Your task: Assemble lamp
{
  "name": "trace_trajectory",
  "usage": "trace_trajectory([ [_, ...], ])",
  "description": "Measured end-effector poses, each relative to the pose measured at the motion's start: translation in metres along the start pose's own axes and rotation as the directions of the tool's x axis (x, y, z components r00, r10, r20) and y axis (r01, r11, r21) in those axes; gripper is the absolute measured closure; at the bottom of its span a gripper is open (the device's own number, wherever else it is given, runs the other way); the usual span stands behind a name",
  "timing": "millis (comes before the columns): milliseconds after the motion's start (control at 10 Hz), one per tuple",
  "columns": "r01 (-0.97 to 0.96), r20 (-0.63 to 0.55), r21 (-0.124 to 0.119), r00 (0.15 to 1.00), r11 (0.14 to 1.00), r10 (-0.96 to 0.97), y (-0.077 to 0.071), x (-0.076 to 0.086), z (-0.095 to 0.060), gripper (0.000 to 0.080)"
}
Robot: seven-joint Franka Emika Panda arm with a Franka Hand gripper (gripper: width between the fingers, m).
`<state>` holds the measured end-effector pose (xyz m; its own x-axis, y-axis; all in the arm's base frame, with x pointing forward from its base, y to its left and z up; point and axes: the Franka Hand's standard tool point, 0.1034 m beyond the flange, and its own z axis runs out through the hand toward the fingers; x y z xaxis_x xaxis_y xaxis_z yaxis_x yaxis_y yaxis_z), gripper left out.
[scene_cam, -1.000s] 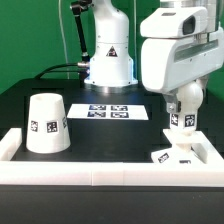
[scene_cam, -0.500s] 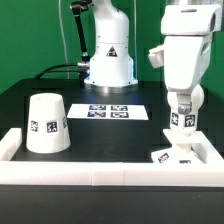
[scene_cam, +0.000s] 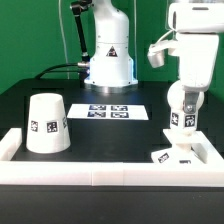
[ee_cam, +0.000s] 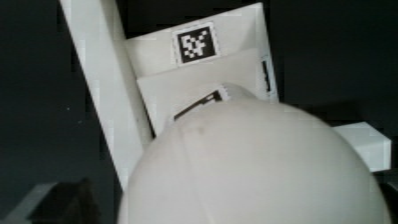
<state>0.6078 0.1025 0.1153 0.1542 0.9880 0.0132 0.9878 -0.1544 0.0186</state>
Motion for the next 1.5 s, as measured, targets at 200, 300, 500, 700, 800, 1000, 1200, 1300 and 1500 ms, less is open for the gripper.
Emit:
trace_trajectory([
  [200, -0.018, 0.0, -0.001, 1.0, 1.0, 0.018, 0.0003, -0.0002, 0.0, 0.0223],
  [300, -0.019, 0.0, -0.001, 1.0, 1.0, 0.019, 0.0004, -0.0004, 0.0, 0.0223],
  [500, -0.056, 0.0, -0.001, 0.998, 0.998, 0.056, 0.0005, -0.0007, 0.0001, 0.0223],
  [700, -0.193, -0.005, 0.001, 0.981, 0.981, 0.193, 0.0016, -0.0044, 0.0002, 0.0223],
  [800, -0.343, -0.005, 0.003, 0.939, 0.939, 0.343, 0.0011, -0.004, 0.0005, 0.0222],
  [1000, -0.562, -0.004, 0.005, 0.827, 0.827, 0.562, 0.0, -0.0015, 0.001, 0.0222],
  [1200, -0.737, -0.003, 0.006, 0.675, 0.676, 0.737, -0.0011, 0.0028, 0.001, 0.0222],
  [1300, -0.796, -0.003, 0.006, 0.606, 0.606, 0.796, -0.001, 0.0027, 0.001, 0.0222],
  [1500, -0.861, -0.002, 0.007, 0.509, 0.509, 0.861, -0.0009, 0.0023, 0.0012, 0.022],
])
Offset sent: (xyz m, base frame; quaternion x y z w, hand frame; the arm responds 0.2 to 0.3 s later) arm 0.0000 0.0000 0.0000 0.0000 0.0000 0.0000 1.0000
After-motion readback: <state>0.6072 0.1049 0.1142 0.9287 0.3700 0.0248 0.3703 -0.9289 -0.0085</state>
